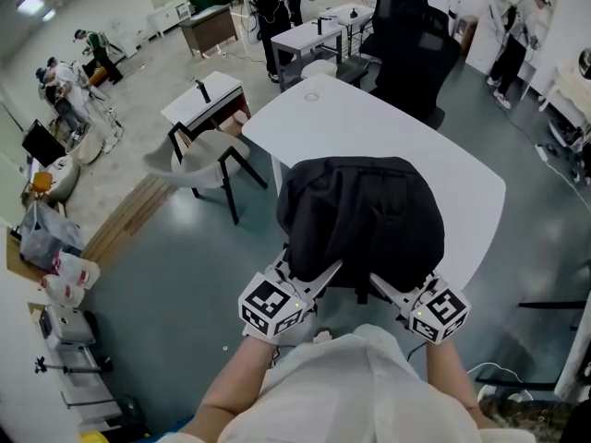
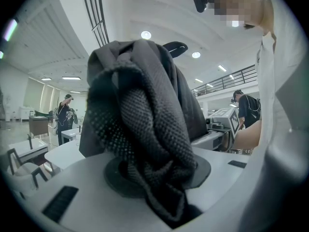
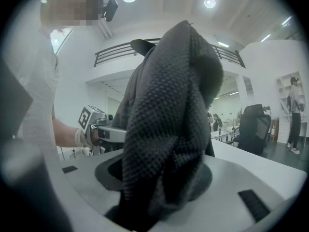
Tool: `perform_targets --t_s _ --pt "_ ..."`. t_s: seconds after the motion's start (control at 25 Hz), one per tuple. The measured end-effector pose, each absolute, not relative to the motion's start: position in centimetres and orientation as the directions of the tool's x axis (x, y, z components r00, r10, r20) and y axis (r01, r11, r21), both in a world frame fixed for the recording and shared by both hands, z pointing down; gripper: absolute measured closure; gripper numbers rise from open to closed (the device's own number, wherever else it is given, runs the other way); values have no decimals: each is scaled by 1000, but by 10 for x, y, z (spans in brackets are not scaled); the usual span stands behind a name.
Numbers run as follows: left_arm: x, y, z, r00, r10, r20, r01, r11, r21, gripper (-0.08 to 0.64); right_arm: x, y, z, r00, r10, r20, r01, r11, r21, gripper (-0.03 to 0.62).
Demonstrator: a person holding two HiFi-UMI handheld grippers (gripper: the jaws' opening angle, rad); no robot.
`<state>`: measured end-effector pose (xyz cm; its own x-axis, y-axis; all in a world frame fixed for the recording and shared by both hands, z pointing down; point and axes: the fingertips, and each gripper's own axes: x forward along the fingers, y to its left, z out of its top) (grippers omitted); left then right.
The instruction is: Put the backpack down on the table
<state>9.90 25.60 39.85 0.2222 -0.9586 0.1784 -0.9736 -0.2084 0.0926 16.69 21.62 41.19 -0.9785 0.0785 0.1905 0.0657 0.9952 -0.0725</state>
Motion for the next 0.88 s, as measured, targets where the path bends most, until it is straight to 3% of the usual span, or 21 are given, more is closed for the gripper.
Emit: perform_targets --t_s 0.36,0.88 --pt "67 245 408 222 -960 172 -972 -204 119 417 135 205 420 -972 88 219 73 995 -74 377" --pt "-3 147 408 226 -954 199 -971 -204 122 417 65 107 422 -973 97 211 74 991 -115 377"
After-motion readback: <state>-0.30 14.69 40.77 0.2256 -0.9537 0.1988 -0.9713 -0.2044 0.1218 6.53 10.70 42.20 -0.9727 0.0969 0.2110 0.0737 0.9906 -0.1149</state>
